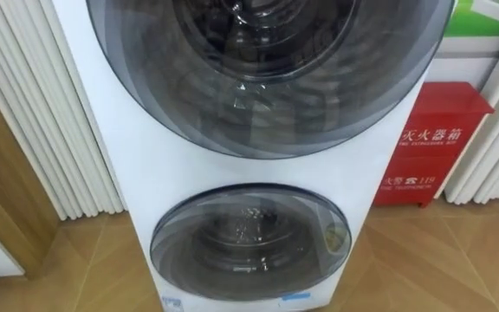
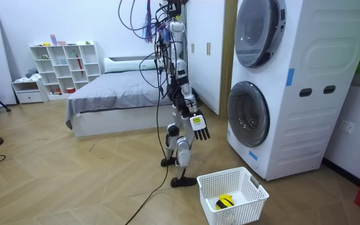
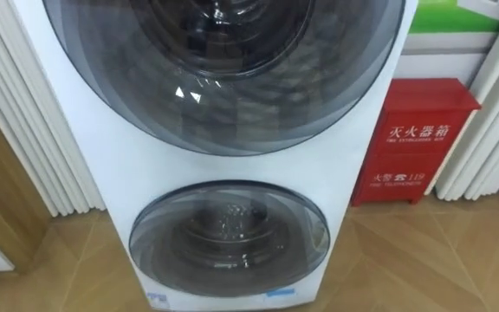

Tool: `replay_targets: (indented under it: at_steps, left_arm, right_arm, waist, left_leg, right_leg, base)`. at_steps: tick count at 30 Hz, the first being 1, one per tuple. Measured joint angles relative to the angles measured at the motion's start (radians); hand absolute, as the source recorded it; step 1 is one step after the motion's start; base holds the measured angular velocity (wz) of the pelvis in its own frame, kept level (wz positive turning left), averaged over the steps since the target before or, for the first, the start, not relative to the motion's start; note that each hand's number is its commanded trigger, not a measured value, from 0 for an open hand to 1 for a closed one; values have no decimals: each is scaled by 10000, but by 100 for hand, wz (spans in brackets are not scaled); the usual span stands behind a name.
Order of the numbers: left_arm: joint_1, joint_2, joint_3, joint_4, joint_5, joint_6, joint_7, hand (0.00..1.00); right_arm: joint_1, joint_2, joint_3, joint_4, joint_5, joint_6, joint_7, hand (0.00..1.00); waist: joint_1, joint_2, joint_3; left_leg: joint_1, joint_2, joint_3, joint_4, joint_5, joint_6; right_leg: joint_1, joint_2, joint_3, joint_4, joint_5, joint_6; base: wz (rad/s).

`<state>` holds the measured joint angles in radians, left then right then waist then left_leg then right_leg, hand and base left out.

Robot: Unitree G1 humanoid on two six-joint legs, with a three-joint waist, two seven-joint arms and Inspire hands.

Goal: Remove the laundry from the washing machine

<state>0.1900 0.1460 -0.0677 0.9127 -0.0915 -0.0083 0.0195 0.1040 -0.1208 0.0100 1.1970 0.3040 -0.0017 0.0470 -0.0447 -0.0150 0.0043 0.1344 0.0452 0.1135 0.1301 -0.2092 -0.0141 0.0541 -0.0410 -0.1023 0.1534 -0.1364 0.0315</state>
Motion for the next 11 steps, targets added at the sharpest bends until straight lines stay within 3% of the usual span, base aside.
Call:
replay_targets:
  at_steps: [4,7,11]
  left_arm:
    - [429,183,1669,1860,92,-293,1391,0]
    - [865,192,1834,2605,771,-234,2186,0]
    - [1130,-219,1826,2873,1781,346,2356,0]
  right_arm:
    - [114,-3,-25,143,4,1,-17,0]
    - [170,-9,-1,279,251,-23,-102,0]
    - [153,-10,121,563,643,-60,-132,0]
  waist:
    - [422,-49,-24]
    - [670,-25,-4]
    - [807,-24,16]
  left_leg:
    - [112,121,161,-12,-74,-74]
    - [286,156,190,-9,-150,-92]
    - [313,152,175,24,-277,-55]
  right_leg:
    - [27,139,157,-14,1,-57]
    - [188,173,184,-34,-5,-57]
    - [370,149,140,-33,-29,-21]
  base:
    - [-13]
    - [-6]
    - [2]
